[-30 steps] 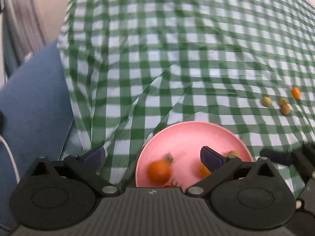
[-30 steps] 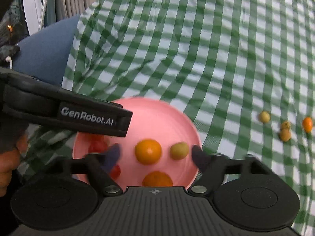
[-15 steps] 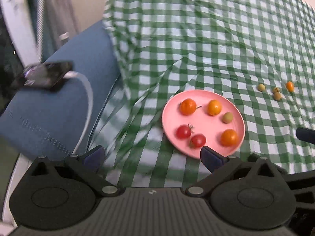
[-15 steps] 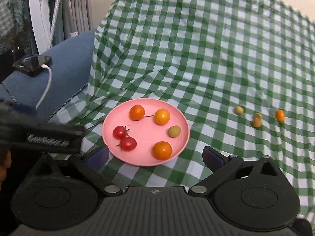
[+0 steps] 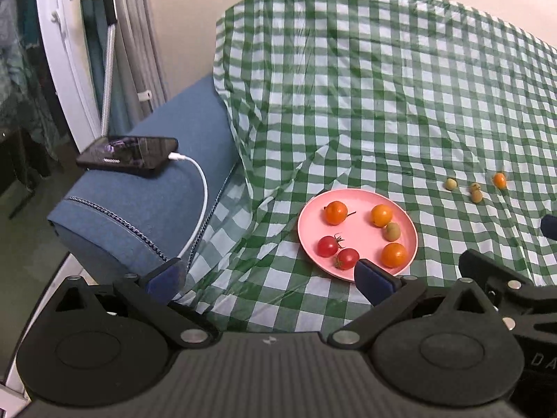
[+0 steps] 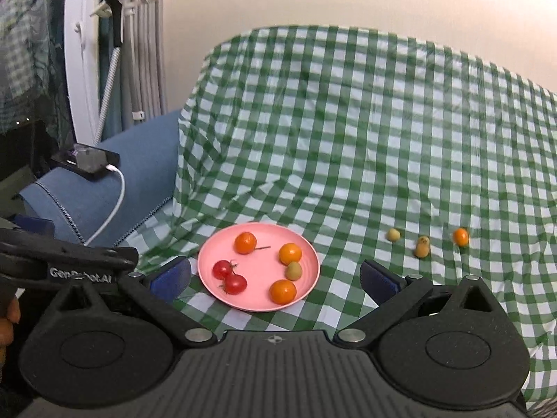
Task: Organize fruits
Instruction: 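Lift both open tools away from the plate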
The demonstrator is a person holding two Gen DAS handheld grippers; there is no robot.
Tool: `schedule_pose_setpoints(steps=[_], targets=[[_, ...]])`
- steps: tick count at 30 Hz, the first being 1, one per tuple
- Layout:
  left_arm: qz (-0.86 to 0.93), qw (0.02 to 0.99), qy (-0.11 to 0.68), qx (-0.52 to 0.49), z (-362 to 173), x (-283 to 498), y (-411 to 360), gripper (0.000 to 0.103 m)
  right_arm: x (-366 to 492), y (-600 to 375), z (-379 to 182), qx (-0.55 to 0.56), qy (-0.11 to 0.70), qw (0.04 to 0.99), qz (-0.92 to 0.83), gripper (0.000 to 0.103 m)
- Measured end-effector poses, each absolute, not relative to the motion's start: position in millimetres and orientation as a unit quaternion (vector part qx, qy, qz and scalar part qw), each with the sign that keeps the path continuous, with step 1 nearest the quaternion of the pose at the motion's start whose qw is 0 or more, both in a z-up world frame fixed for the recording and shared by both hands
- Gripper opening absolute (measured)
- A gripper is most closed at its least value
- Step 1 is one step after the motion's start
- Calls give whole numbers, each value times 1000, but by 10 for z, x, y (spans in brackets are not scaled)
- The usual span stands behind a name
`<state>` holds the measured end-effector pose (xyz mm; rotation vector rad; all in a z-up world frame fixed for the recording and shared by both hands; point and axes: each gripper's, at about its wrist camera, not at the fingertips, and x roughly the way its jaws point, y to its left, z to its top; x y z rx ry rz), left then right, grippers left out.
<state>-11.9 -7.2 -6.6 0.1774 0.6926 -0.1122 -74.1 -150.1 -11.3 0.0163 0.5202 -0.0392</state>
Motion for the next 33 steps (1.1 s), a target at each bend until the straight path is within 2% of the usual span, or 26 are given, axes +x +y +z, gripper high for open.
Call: schedule_pose_setpoints(steps=[15, 33], targets=[[-47, 945, 309, 100, 75, -358, -70, 103, -965, -1490, 23, 6, 233, 972, -21, 102], [-52, 938, 328, 99, 0, -265, -32, 103, -891, -1461, -49, 11, 252, 968, -19, 102]])
